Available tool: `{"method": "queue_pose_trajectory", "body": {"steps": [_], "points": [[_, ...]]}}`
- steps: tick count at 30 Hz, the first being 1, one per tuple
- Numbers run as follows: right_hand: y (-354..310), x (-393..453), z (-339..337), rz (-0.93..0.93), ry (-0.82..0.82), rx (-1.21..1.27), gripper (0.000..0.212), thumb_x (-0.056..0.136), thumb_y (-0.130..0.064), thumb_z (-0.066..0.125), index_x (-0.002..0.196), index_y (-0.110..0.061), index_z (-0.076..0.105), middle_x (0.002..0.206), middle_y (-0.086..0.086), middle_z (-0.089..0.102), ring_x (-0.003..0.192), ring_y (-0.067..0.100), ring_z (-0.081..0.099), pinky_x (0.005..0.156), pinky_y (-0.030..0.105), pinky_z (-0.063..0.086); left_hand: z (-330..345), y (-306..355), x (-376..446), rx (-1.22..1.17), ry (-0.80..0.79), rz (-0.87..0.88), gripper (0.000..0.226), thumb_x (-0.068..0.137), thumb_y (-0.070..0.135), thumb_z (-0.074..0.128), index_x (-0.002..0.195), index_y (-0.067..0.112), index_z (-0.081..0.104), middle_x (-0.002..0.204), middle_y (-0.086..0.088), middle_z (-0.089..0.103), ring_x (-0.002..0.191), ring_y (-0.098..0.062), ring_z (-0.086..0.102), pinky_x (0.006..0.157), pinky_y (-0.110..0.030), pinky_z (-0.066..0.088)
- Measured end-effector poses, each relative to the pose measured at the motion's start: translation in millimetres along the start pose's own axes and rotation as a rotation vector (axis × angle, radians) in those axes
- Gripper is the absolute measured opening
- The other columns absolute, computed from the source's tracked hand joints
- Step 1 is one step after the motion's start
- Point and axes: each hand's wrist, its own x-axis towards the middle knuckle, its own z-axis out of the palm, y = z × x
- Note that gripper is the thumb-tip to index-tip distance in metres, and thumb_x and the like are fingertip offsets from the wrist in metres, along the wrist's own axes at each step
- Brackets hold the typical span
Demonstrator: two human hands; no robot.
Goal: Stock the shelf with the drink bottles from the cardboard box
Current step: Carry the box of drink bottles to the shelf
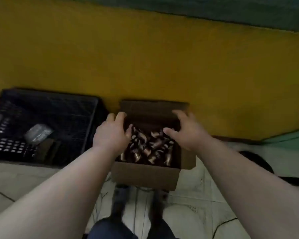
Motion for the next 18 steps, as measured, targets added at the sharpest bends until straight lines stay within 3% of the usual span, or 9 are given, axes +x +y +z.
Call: {"method": "queue_pose_trajectory", "body": {"steps": [3, 7, 14, 18], "points": [[34.4, 35.6, 55.1, 0.016, 0.028, 0.000, 0.072, 0.087, -0.058, 0.054, 0.148, -0.032, 0.025, 0.152, 0.011, 0.029, 0.130, 0.034, 0.040, 0.103, 0.047, 0.042, 57.8, -21.6, 19.5, -0.023, -0.003, -0.090, 0.047, 0.088, 0.045, 0.053, 0.130, 0.032, 0.036, 0.126, -0.008, 0.046, 0.098, -0.033, 0.055, 0.071, -0.041, 0.049], [91.8, 80.3, 126.0, 0.102, 0.141, -0.030, 0.077, 0.087, -0.052, 0.060, 0.150, -0.028, 0.025, 0.152, 0.019, 0.024, 0.132, 0.039, 0.037, 0.106, 0.049, 0.038, 141.0, -63.7, 42.7, 0.039, -0.050, -0.079, 0.048, 0.087, 0.041, 0.056, 0.129, 0.026, 0.039, 0.125, -0.018, 0.046, 0.105, -0.041, 0.051, 0.083, -0.049, 0.049], [157.2, 144.1, 214.2, 0.291, 0.090, -0.170, 0.078, 0.087, -0.053, 0.057, 0.149, -0.043, 0.011, 0.158, 0.018, 0.007, 0.140, 0.043, 0.019, 0.109, 0.058, 0.029, 239.3, -110.4, 71.3, -0.014, -0.122, -0.224, 0.053, 0.082, 0.048, 0.059, 0.128, 0.037, 0.036, 0.136, -0.018, 0.034, 0.118, -0.042, 0.042, 0.094, -0.054, 0.045], [178.5, 168.3, 224.3, 0.319, 0.069, -0.165, 0.079, 0.083, -0.046, 0.066, 0.146, -0.043, 0.020, 0.151, 0.022, 0.018, 0.130, 0.048, 0.032, 0.104, 0.058, 0.037, 259.0, -123.7, 97.1, 0.048, -0.295, -0.268, 0.059, 0.087, 0.042, 0.053, 0.137, 0.047, 0.023, 0.134, -0.022, 0.036, 0.110, -0.047, 0.049, 0.089, -0.054, 0.048]]}}
